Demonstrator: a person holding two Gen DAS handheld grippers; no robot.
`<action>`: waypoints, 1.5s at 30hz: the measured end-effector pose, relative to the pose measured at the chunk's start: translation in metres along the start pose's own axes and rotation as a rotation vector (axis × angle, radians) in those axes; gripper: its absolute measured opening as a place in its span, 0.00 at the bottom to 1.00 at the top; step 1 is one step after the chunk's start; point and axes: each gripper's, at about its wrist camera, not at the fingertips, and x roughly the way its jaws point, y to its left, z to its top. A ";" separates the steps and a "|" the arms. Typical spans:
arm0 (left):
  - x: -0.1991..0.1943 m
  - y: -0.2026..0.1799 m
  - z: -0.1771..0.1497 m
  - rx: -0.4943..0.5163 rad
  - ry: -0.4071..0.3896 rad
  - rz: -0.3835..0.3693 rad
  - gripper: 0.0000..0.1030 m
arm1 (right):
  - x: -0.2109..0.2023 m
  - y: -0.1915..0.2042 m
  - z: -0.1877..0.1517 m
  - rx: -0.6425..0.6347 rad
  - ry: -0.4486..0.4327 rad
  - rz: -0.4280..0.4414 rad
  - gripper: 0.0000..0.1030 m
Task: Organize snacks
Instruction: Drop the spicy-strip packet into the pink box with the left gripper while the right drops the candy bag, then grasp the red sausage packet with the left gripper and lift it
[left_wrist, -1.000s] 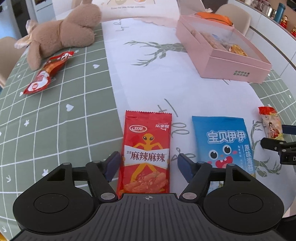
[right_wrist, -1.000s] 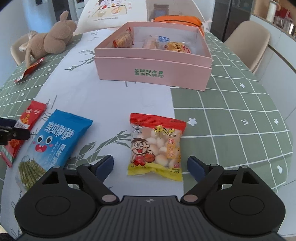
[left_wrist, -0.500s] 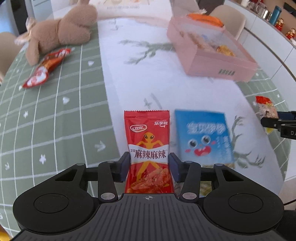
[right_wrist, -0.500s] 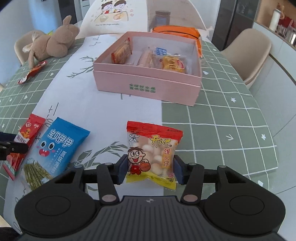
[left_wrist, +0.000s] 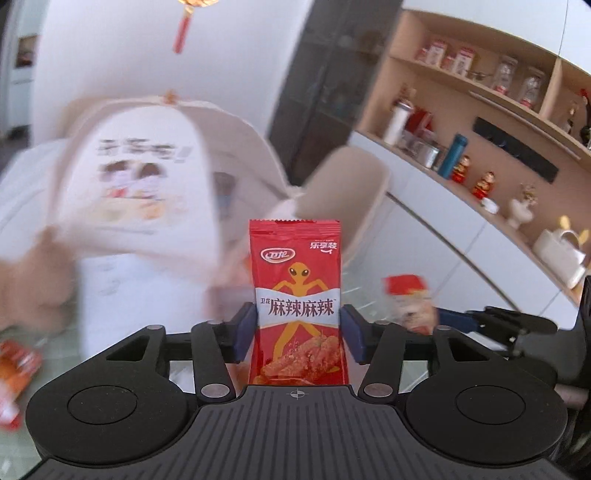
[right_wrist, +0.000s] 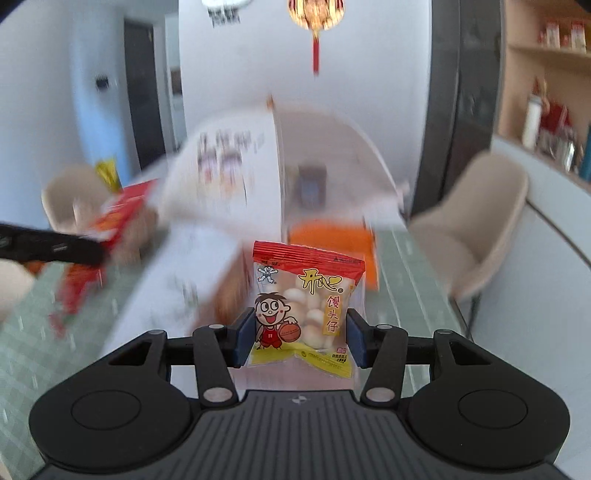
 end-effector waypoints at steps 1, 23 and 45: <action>0.026 0.002 0.008 -0.017 0.045 -0.020 0.57 | 0.009 -0.002 0.009 -0.009 -0.005 -0.001 0.57; 0.014 0.300 -0.086 -0.314 0.128 0.578 0.50 | 0.048 0.045 -0.128 0.086 0.397 0.051 0.74; -0.033 0.213 -0.191 -0.493 0.162 0.316 0.46 | 0.042 0.142 -0.152 -0.027 0.498 0.191 0.74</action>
